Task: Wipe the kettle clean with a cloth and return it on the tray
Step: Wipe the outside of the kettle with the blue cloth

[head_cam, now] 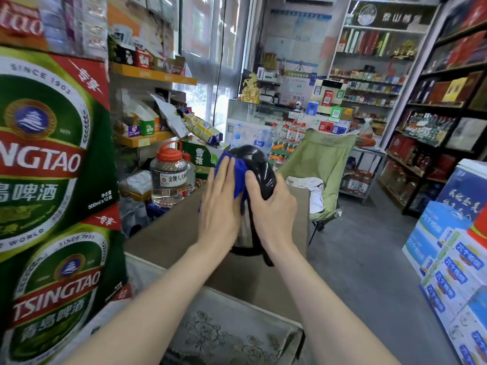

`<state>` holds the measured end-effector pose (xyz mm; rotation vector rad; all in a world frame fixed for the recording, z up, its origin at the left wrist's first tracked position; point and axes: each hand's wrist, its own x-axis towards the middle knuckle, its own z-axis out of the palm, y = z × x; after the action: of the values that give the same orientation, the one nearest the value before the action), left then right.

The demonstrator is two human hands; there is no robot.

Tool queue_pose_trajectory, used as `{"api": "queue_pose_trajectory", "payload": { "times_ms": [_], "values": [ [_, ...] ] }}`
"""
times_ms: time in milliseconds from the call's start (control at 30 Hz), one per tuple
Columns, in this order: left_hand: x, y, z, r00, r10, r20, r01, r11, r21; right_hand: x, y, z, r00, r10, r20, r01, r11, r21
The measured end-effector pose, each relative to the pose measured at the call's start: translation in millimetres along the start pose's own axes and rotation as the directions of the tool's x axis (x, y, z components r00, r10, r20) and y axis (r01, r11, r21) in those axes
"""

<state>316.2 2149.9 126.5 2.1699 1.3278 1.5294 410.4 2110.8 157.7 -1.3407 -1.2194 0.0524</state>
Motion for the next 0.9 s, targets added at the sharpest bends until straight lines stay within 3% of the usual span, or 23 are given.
{"api": "queue_pose_trajectory", "payload": {
  "times_ms": [133, 267, 433, 533, 567, 733, 900],
  "values": [
    [-27, 2, 17, 0.998, 0.059, 0.031, -0.059, 0.998, 0.0, 7, -4, -4, 0.993, -0.106, -0.048, 0.103, 0.992, -0.073],
    [-16, 12, 17, 0.995, 0.003, -0.101, -0.006, 0.999, -0.037, -2, -8, -7, 0.987, -0.157, -0.035, 0.154, 0.986, -0.068],
    [32, 23, -12, 0.96, -0.184, -0.21, 0.127, 0.958, -0.258, -4, -14, -18, 0.992, -0.12, -0.044, 0.122, 0.992, 0.035],
    [39, 16, -22, 0.905, -0.413, -0.102, 0.34, 0.846, -0.41, -6, -10, -24, 0.991, -0.13, -0.033, 0.13, 0.991, 0.021],
    [34, 14, -22, 0.899, -0.431, -0.081, 0.362, 0.832, -0.42, -6, -7, -23, 0.99, -0.133, -0.047, 0.134, 0.991, 0.015],
    [-2, 3, -1, 0.969, -0.23, -0.087, 0.184, 0.912, -0.366, -6, -3, -8, 0.984, -0.177, -0.029, 0.175, 0.983, -0.061],
    [4, -7, 1, 0.948, -0.311, -0.063, 0.264, 0.885, -0.384, -2, 1, -15, 0.968, -0.248, -0.03, 0.244, 0.964, -0.104]
  ]
}}
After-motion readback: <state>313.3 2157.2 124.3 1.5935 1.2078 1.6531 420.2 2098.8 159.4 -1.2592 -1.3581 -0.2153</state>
